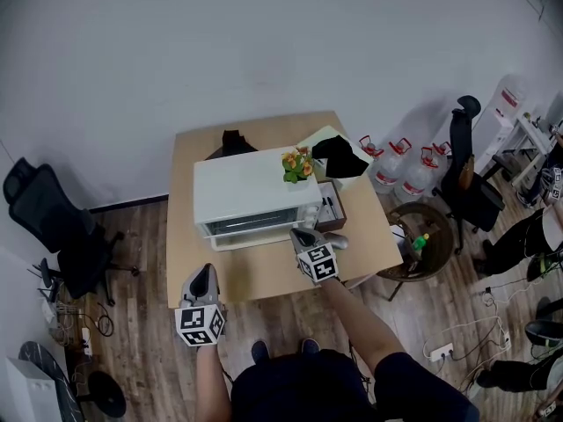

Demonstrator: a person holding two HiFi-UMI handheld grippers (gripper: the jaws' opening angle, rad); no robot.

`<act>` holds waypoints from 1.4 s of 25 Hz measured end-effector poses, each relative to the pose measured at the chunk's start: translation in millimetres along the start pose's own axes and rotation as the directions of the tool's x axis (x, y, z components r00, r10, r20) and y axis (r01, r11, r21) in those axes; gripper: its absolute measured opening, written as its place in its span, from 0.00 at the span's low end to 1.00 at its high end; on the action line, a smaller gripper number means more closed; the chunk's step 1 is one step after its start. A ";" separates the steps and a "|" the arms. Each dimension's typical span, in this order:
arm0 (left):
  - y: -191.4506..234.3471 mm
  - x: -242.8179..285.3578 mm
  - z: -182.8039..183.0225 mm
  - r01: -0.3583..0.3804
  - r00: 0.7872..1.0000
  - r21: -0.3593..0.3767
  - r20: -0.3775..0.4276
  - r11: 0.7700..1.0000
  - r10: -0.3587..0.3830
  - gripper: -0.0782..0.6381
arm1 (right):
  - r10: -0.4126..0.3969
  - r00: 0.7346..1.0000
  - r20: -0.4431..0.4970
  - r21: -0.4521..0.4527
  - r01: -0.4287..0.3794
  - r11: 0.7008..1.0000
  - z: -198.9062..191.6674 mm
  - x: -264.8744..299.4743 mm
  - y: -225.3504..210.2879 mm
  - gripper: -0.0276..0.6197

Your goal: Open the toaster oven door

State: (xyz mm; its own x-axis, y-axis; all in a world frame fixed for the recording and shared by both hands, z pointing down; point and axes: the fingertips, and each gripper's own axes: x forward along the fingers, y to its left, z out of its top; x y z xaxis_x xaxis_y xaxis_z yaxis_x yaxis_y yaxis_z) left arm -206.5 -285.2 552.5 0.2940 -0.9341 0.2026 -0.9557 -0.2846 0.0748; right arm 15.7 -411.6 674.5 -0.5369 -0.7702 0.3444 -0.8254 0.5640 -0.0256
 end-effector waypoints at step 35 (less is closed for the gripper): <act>6.6 -7.5 -16.1 -0.019 1.000 -0.030 -0.006 0.999 0.019 0.11 | -0.009 0.999 0.032 -0.011 0.009 1.000 -19.8 -17.4 12.8 0.06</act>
State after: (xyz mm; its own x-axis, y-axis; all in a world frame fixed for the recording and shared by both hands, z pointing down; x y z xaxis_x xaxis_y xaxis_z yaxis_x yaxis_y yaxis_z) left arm -214.8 -276.6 567.3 0.2763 -0.9378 0.2103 -0.9603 -0.2604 0.1006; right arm 18.0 -385.2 686.8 -0.5349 -0.7844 0.3141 -0.8283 0.5601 -0.0119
